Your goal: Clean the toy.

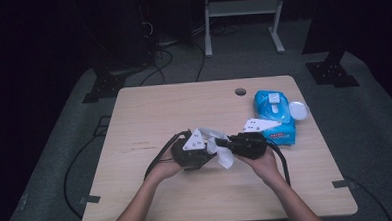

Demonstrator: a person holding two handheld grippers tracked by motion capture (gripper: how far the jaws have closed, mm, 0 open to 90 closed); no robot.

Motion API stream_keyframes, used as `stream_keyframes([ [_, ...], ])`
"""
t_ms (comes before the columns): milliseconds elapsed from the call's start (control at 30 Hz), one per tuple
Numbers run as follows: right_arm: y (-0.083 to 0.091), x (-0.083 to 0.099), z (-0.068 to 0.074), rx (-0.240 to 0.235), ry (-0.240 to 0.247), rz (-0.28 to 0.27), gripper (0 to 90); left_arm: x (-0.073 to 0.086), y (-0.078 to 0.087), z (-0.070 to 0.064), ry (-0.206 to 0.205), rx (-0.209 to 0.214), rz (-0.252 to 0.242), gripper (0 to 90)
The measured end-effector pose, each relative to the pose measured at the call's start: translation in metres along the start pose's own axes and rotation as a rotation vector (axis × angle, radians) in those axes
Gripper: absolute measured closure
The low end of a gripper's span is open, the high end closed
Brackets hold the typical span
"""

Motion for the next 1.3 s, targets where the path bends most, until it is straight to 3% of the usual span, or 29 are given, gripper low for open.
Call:
stream_keyframes([
  [167, 0.001, 0.009, -0.013, 0.061, -0.015, 0.027, 81.7, 0.0, 0.001, 0.002, 0.004, -0.003, -0.008, 64.1],
  [267, 0.002, 0.008, -0.012, 0.049, -0.028, 0.007, 81.7, -0.001, 0.002, 0.002, 0.004, -0.007, -0.014, 64.2],
  [433, 0.005, -0.001, -0.003, -0.009, -0.034, -0.039, 81.6, -0.002, 0.004, 0.003, 0.017, -0.007, -0.04, 64.4],
  [533, 0.004, 0.001, -0.007, 0.012, -0.025, -0.027, 81.6, -0.002, 0.005, 0.002, 0.017, -0.012, -0.038, 64.4],
  [633, 0.005, 0.009, -0.016, 0.038, -0.05, -0.008, 81.6, -0.001, 0.007, 0.004, 0.027, -0.01, -0.054, 64.4],
  [700, 0.005, 0.009, -0.015, 0.032, -0.061, -0.01, 81.7, -0.002, 0.007, 0.004, 0.028, -0.01, -0.061, 64.5],
  [867, 0.007, 0.0, -0.005, 0.002, -0.027, -0.043, 81.7, -0.003, 0.008, 0.004, 0.032, -0.007, -0.076, 64.4],
  [1133, 0.006, 0.014, -0.021, 0.041, -0.07, -0.005, 81.7, -0.003, 0.012, 0.006, 0.046, -0.013, -0.095, 64.6],
  [1300, 0.006, 0.007, -0.013, 0.004, -0.068, -0.036, 81.7, -0.001, 0.008, 0.005, 0.042, -0.002, -0.082, 64.7],
])
Point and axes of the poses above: each handheld gripper's, and its own axes: y roughly backward along the jaws, x roughly out of its underside, z roughly to its left, the point moved 1 cm from there along -y, roughly forward along the jaws, and after that the axes turned 11 degrees about -y, right-handed, at the moved point
